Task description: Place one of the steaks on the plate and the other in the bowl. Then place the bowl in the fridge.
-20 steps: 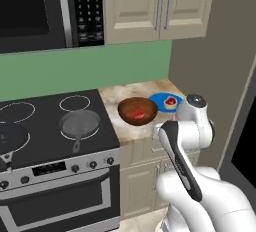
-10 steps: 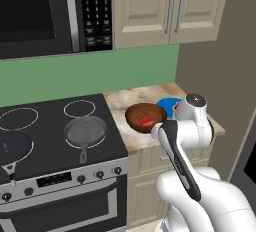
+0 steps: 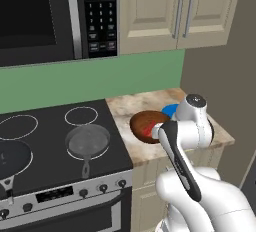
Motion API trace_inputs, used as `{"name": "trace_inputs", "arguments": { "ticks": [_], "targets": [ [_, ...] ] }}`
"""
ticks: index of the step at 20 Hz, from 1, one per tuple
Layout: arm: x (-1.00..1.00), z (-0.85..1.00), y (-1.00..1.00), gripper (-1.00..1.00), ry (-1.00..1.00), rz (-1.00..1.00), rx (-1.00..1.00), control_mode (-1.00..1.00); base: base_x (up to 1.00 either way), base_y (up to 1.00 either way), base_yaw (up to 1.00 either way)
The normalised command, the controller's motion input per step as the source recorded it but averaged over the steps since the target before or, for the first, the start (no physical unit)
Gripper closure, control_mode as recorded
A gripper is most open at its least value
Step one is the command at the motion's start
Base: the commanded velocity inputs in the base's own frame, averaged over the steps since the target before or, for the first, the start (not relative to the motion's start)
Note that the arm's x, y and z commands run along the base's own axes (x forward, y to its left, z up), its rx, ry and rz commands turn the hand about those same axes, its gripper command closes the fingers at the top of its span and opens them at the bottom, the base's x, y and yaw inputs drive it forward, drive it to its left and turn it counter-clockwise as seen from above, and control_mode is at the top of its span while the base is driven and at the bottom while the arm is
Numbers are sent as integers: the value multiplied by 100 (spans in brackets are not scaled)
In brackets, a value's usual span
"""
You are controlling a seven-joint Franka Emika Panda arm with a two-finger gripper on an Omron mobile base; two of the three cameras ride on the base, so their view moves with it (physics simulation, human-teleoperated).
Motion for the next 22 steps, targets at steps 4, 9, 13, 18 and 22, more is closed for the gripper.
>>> {"name": "trace_inputs", "arguments": {
  "ticks": [4,9,13,18,22],
  "targets": [
    [3,0,-4,-100,0,0,0,-100,0,0,0],
    [44,15,-38,-100,11,-5,0,-100,0,0,0],
    [13,49,-43,-100,17,-24,11,-100,0,0,0],
    [10,21,-40,-100,0,-19,25,-100,0,0,0],
    [18,-28,-25,-100,0,-7,8,-100,0,0,0]
  ]
}}
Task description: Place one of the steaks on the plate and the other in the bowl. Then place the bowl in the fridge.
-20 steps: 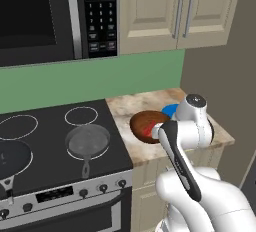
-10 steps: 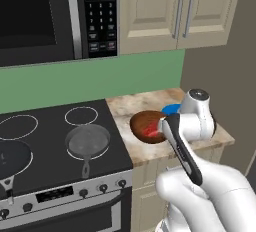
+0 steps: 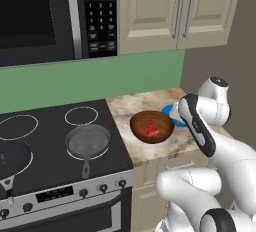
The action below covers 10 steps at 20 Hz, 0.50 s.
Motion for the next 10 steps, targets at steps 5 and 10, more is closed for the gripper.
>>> {"name": "trace_inputs", "arguments": {
  "ticks": [5,10],
  "targets": [
    [44,-24,-2,-100,1,-4,5,-100,0,0,0],
    [67,-17,1,-100,0,-1,0,-100,0,0,0]
  ]
}}
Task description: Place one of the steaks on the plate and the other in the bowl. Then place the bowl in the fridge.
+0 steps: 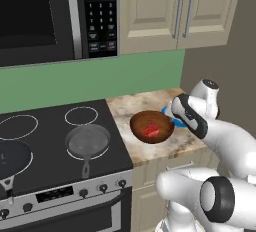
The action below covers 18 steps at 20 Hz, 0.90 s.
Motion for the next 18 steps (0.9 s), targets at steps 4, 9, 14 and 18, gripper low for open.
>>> {"name": "trace_inputs", "arguments": {
  "ticks": [4,9,14,18],
  "targets": [
    [63,-16,0,-100,2,-2,0,-100,0,0,0],
    [52,-28,-1,-100,2,-1,0,-100,0,0,0],
    [4,-41,0,-100,2,0,0,-100,0,0,0],
    [-1,-29,7,-100,0,0,0,-100,0,0,0]
  ]
}}
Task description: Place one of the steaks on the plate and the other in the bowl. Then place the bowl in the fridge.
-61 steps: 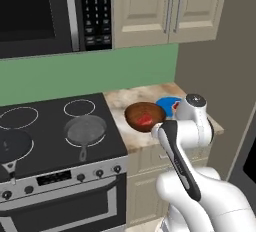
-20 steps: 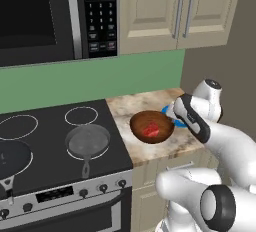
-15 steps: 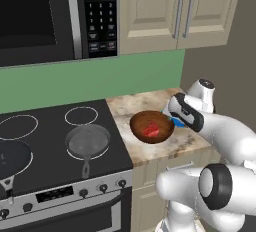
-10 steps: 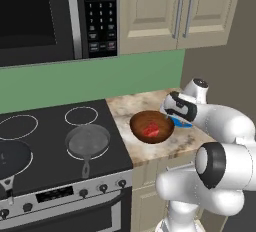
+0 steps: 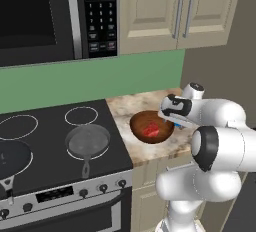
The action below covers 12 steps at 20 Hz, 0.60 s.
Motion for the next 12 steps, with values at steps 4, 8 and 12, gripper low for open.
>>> {"name": "trace_inputs", "arguments": {
  "ticks": [4,8,12],
  "targets": [
    [0,-16,18,-100,0,1,0,-100,0,0,0],
    [-8,-18,12,-100,3,1,0,-100,0,0,0],
    [-8,-16,0,-100,0,0,0,-100,0,0,0]
  ]
}}
